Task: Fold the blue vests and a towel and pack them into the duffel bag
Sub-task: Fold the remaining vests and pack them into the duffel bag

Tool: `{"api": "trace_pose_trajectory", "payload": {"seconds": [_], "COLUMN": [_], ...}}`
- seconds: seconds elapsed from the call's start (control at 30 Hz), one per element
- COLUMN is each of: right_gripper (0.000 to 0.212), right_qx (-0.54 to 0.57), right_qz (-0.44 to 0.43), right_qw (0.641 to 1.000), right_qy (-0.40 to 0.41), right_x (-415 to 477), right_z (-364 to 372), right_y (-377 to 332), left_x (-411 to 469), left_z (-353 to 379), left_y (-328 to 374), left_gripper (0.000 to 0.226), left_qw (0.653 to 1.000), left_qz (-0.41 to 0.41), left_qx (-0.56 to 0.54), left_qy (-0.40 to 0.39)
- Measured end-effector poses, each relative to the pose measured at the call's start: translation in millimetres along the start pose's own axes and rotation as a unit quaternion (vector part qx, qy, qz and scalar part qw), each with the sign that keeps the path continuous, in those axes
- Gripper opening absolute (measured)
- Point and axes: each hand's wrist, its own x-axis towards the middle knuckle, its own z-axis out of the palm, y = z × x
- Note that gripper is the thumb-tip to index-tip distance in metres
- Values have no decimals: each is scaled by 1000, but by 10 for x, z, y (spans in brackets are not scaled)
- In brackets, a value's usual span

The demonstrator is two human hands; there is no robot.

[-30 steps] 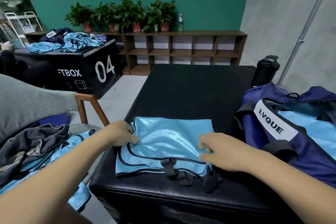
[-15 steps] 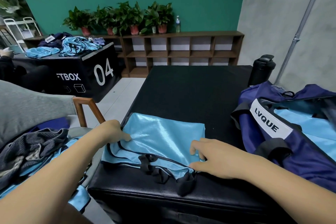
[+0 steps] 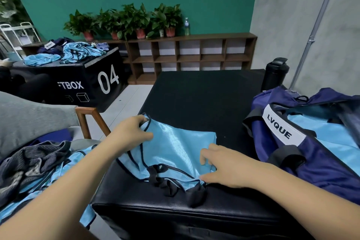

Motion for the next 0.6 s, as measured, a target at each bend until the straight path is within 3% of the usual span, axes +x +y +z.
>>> {"api": "trace_pose_trajectory", "payload": {"seconds": [0.17,0.3,0.37,0.47,0.53,0.6], "right_gripper": [37,39,38,24,13,11], "right_qx": [-7,8,21,43,51,66], "right_qz": [2,5,8,30,50,68], "right_qw": [1000,1000,999,999,997,991], "right_qy": [-7,-14,-23,-11,35,95], "right_x": [31,48,34,-17,-9,35], "right_z": [-3,-26,-86,-218,-267,-272], "right_y": [-32,-35,-30,4,52,90], "left_x": [-79,-122,-158,-208,-215,-167], "left_z": [208,485,597,567,458,388], "left_y": [361,543,586,631,626,538], "left_gripper": [38,60,67,53,31,17], "left_qw": [996,995,990,979,977,986], "left_qz": [67,72,70,39,33,55], "left_qx": [-31,12,11,-77,-116,-79], "left_qy": [-42,-74,-126,-187,-177,-135]}}
